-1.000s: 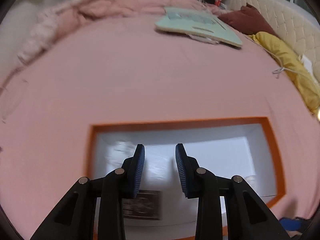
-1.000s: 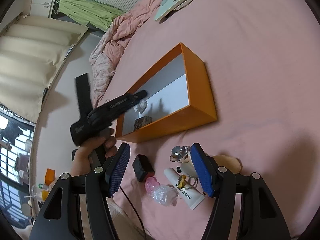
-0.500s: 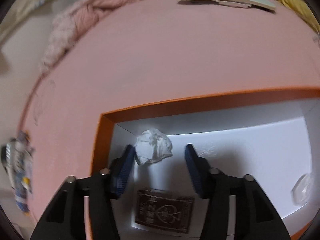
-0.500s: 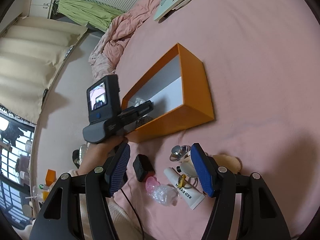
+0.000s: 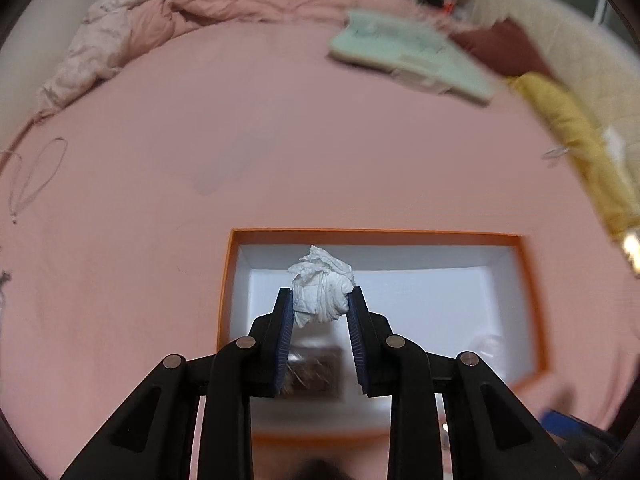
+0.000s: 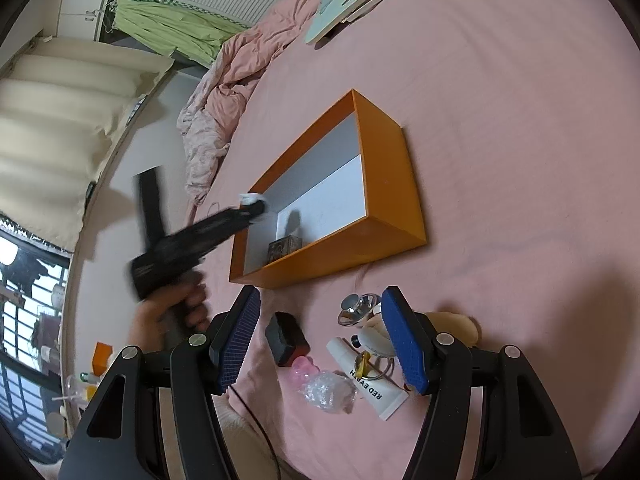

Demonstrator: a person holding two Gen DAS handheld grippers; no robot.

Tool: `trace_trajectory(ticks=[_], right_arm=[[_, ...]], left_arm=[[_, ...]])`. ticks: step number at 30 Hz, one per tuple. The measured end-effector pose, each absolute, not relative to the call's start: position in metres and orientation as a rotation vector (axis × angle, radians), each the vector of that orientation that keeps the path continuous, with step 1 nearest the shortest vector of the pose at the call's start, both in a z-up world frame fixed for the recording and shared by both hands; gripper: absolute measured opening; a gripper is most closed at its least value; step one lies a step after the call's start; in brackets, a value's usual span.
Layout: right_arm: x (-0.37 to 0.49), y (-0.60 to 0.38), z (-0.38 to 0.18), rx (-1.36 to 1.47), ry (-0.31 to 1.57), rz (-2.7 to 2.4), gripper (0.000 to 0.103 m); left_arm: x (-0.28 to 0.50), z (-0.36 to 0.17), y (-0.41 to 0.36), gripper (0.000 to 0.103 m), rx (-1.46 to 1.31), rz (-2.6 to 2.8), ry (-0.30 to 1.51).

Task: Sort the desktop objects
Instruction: 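Grasp the white tissue ball in the box with the left gripper, set it on the bed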

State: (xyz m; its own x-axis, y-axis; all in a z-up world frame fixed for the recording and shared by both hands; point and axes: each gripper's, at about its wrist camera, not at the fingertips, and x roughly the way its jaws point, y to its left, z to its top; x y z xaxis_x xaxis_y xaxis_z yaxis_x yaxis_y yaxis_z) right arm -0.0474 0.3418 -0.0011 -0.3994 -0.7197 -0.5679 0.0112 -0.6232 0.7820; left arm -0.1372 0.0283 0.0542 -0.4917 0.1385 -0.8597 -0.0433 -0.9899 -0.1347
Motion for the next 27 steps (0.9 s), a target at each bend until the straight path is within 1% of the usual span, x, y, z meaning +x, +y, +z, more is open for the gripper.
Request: trace_trajectory(ticks=[3, 6, 10, 12, 15, 17, 20, 21, 22, 23, 24, 25, 27], right_arm=[[-0.047, 0.342, -0.001, 1.351, -0.981, -2.069, 0.064], [-0.047, 0.340, -0.002, 1.360, -0.966, -2.079, 0.064], [-0.047, 0.340, -0.002, 1.371, -0.942, -2.099, 0.064], [-0.046, 0.340, -0.002, 1.375, -0.937, -2.107, 0.064], [-0.046, 0.339, -0.002, 1.384, -0.919, -2.122, 0.064], [-0.046, 0.338, -0.002, 1.392, -0.896, -2.135, 0.064], [-0.045, 0.335, -0.001, 1.405, -0.855, -2.158, 0.064], [-0.045, 0.334, -0.001, 1.409, -0.844, -2.165, 0.064], [-0.045, 0.334, -0.001, 1.414, -0.835, -2.171, 0.064], [-0.044, 0.334, -0.001, 1.419, -0.829, -2.177, 0.064], [-0.044, 0.333, -0.002, 1.424, -0.825, -2.182, 0.064], [-0.044, 0.334, -0.002, 1.428, -0.821, -2.187, 0.064], [-0.043, 0.333, -0.002, 1.428, -0.820, -2.192, 0.064]], left_arm=[[-0.104, 0.068, 0.027, 0.025, -1.473, 2.546, -0.202], [-0.075, 0.064, 0.023, 0.025, -1.481, 2.486, -0.237], [-0.023, 0.036, 0.010, 0.025, -1.616, 2.412, -0.279], [0.005, 0.022, 0.012, 0.025, -1.711, 2.384, -0.239], [0.026, 0.002, 0.007, 0.025, -1.805, 2.374, -0.186], [0.030, -0.012, 0.001, 0.025, -1.822, 2.369, -0.210], [0.033, -0.025, -0.006, 0.028, -1.810, 2.376, -0.242], [0.033, -0.027, -0.006, 0.033, -1.807, 2.373, -0.242], [0.033, -0.027, -0.006, 0.046, -1.796, 2.361, -0.253], [0.034, -0.026, -0.007, 0.056, -1.771, 2.341, -0.291], [0.034, -0.025, -0.009, 0.073, -1.749, 2.328, -0.329], [0.035, -0.023, -0.012, 0.079, -1.720, 2.328, -0.371], [0.039, -0.018, -0.016, 0.079, -1.672, 2.349, -0.399]])
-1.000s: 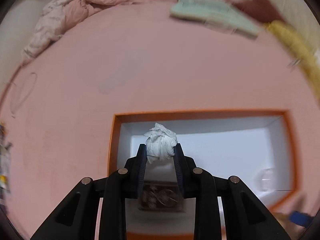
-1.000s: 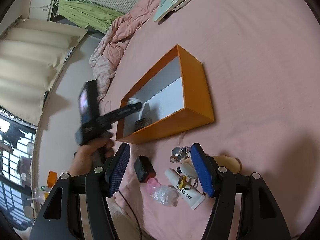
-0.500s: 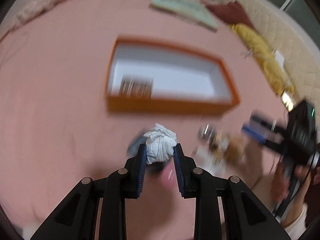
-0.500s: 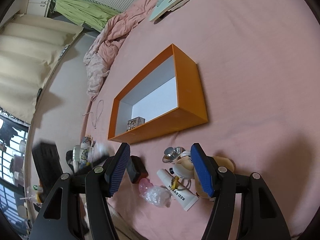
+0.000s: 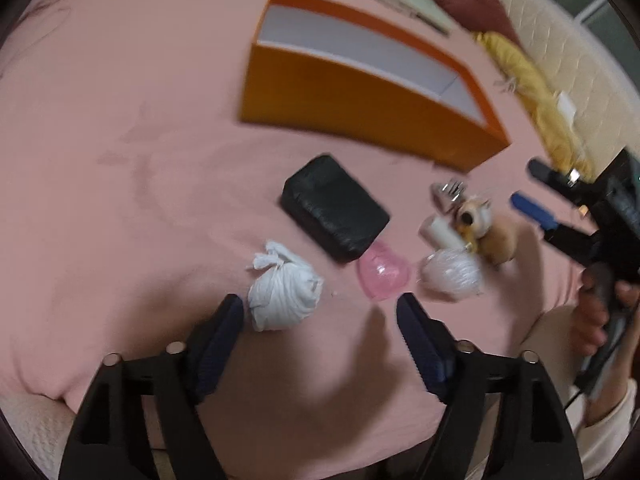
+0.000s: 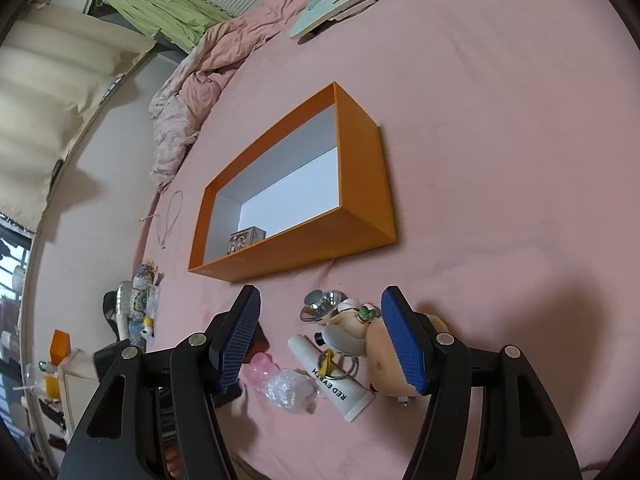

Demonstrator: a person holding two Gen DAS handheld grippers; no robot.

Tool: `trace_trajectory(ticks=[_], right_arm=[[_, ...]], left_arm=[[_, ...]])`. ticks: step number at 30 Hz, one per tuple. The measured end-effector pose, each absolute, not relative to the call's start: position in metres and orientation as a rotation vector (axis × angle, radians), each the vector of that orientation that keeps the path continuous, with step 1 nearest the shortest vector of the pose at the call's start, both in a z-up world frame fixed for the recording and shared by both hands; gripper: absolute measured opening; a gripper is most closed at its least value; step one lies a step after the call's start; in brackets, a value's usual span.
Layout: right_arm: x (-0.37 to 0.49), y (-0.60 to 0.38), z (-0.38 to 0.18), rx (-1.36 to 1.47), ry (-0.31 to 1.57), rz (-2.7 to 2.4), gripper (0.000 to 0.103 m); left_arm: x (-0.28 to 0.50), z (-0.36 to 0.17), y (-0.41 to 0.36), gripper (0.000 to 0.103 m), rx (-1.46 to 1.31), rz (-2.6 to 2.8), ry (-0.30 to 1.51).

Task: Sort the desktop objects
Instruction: 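Grasp the white tissue ball in the box with the left gripper, set it on the bed, then grasp the brown card in the box with the right gripper, place it on the bed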

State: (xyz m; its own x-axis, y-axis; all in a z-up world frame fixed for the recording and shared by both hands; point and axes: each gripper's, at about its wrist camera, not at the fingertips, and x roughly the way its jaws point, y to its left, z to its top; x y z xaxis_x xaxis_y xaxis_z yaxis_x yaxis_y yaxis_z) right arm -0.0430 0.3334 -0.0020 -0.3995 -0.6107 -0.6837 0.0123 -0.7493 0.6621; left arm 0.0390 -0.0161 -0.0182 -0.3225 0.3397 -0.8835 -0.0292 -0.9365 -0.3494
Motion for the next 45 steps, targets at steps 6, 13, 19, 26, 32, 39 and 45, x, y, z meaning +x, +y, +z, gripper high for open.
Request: trace_trajectory(ticks=[6, 13, 19, 26, 32, 39, 45], right_arm=[[-0.040, 0.326, 0.002, 1.419, -0.760, -2.215, 0.064], [-0.036, 0.310, 0.003, 1.422, -0.685, -2.175, 0.064], [-0.043, 0.268, 0.019, 1.465, -0.684, -2.060, 0.064], [-0.112, 0.177, 0.053, 1.605, -0.430, -2.096, 0.064], [-0.166, 0.122, 0.018, 1.834, -0.315, -2.041, 0.064], [-0.179, 0.086, -0.018, 2.033, -0.140, -2.042, 0.068], [-0.175, 0.088, -0.034, 2.062, 0.002, -2.090, 0.028]], left_arm=[[0.044, 0.017, -0.030, 0.083, -1.415, 2.458, -0.434], [0.016, 0.020, -0.044, 0.086, -1.348, 2.665, -0.447], [0.013, 0.008, -0.021, 0.086, -1.392, 2.669, -0.376], [0.017, 0.008, -0.013, 0.086, -1.375, 2.680, -0.370], [0.017, 0.007, -0.028, 0.086, -1.364, 2.664, -0.520], [0.017, 0.004, -0.036, 0.086, -1.380, 2.620, -0.618], [0.017, 0.004, -0.039, 0.086, -1.376, 2.603, -0.663]])
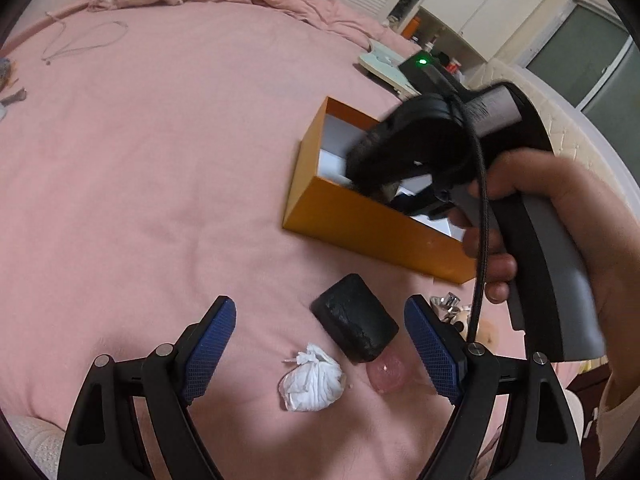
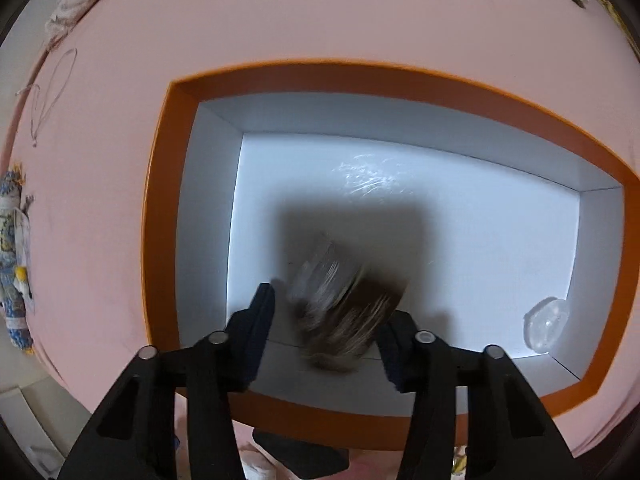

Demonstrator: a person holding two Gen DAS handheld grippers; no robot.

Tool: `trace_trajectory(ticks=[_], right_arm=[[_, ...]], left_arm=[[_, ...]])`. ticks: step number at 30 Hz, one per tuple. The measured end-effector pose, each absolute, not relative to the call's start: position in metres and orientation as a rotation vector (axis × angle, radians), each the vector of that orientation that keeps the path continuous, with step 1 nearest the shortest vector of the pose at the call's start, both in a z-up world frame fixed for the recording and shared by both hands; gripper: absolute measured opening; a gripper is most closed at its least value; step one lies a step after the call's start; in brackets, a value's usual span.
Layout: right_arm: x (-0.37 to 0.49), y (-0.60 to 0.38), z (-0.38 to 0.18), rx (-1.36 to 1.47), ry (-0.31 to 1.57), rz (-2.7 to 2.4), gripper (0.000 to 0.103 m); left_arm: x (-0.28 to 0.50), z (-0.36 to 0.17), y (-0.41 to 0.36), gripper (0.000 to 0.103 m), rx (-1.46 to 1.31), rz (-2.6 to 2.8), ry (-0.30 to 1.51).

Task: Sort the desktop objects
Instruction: 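Grasp the brown card in the box with the right gripper, place it on the bed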

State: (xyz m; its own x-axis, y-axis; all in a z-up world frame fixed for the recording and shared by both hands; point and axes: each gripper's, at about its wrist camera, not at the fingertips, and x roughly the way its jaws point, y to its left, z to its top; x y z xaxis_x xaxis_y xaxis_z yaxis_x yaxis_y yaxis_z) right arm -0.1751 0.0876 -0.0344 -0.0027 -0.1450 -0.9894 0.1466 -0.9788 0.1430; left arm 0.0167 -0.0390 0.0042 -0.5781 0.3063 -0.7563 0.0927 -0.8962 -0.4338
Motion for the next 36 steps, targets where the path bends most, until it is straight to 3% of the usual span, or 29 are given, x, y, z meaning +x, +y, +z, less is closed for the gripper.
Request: trace_trajectory(ticks=[1, 10, 17, 30, 36], right_arm=[[-0.174, 0.090, -0.033, 2.041, 0.004, -2.092, 0.022], [-0.146, 0.136, 0.017, 1.798, -0.209, -2.141, 0.022], [-0.083, 0.209, 0.072, 1.610, -0.268, -2.190, 0.022], [0.001, 0.289, -0.018, 1.957, -0.284, -1.984, 0.023], [0.008, 0.290, -0.026, 2.006, -0.230, -1.967, 0.033]], left_arm=[[0.016, 0.004, -0.039, 0.086, -1.379, 2.602, -0.664], [0.014, 0.001, -0.035, 0.086, -1.391, 2.620, -0.646], [0.011, -0.003, -0.032, 0.086, -1.400, 2.633, -0.633], [0.011, -0.003, -0.019, 0.086, -1.419, 2.674, -0.479], [0.013, -0.002, -0.017, 0.086, -1.409, 2.689, -0.436]])
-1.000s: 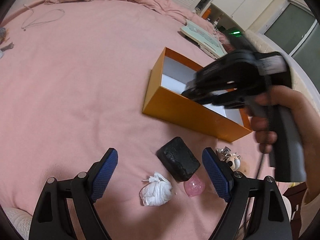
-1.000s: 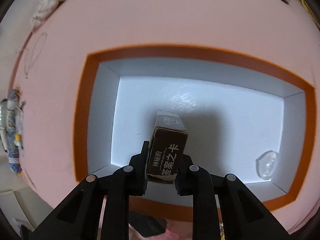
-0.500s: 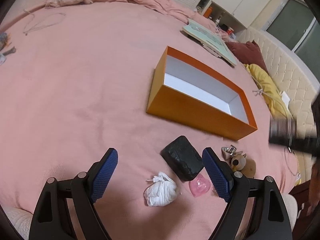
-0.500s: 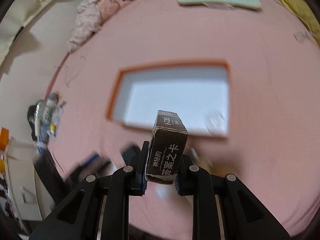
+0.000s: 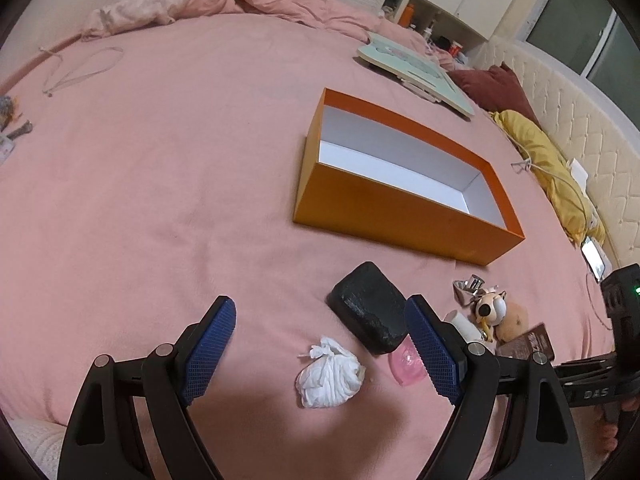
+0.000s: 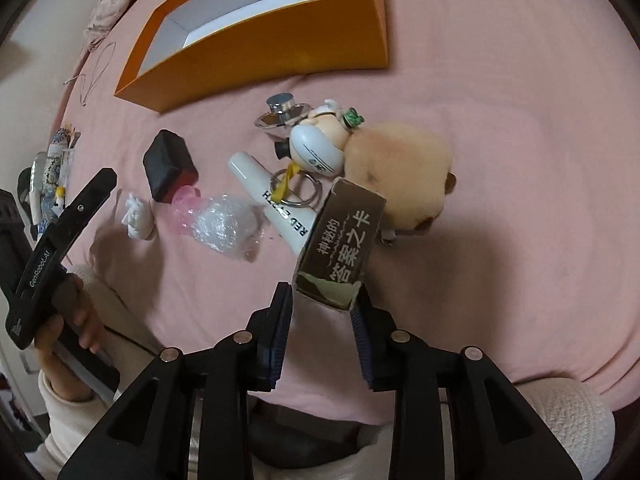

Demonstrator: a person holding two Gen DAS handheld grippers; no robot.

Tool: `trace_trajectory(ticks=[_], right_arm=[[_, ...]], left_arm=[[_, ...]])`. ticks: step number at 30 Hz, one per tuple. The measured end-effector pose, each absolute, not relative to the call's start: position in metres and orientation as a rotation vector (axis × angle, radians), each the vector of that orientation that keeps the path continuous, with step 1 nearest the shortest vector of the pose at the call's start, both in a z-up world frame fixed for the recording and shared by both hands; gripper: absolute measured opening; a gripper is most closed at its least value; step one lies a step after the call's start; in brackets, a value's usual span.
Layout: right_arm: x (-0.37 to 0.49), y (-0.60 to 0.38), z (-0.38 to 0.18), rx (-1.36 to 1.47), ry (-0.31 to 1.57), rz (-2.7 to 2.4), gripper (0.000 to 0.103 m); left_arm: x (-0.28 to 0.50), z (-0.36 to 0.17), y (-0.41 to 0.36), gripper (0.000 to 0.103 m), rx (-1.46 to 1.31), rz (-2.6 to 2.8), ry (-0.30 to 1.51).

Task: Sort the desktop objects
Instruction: 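Grasp the brown card in the box with the right gripper, place it on the bed, then grasp the clear heart in the box with the left gripper, place it on the bed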

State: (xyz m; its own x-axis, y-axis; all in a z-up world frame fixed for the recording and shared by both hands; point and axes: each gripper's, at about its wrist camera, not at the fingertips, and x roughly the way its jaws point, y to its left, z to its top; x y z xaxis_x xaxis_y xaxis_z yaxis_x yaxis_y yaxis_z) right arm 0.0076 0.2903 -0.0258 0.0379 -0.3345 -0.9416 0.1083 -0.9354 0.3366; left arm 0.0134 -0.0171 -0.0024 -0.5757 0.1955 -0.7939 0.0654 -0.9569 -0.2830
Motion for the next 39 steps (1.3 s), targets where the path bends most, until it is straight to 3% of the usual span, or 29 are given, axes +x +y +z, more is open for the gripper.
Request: trace_trajectory(ticks=[7, 12, 18, 22, 28, 32, 37, 39], right_arm=[[0.021, 0.334, 0.005, 1.928, -0.267, -2.105, 0.049], [0.014, 0.367, 0.033, 1.677, -0.445, -2.361, 0.049], [0.010, 0.384, 0.043, 1.508, -0.640, -2.382, 0.050], [0.008, 0.375, 0.040, 1.481, -0.651, -2.355, 0.050], [0.012, 0.382, 0.044, 1.419, -0.713, -2.325, 0.050], [0.013, 0.389, 0.044, 1.384, -0.783, -2.287, 0.050], [0.010, 0.394, 0.043, 1.361, -0.851, -2.238, 0.050], [0.009, 0.395, 0.043, 1.357, -0.865, -2.225, 0.050]], left_arm=[[0.018, 0.007, -0.003, 0.086, -1.327, 2.725, -0.305], [0.007, 0.029, 0.017, 0.084, -1.254, 2.673, -0.228], [-0.085, 0.065, 0.068, 0.082, -1.383, 2.406, -0.365], [-0.150, 0.049, 0.118, 0.074, -1.630, 2.219, -0.279], [-0.195, -0.019, 0.156, 0.074, -1.902, 2.030, -0.227], [-0.194, -0.034, 0.169, 0.074, -1.906, 2.060, -0.149], [-0.175, -0.038, 0.198, 0.075, -1.812, 2.160, 0.170], [-0.177, -0.039, 0.194, 0.075, -1.817, 2.156, 0.129]])
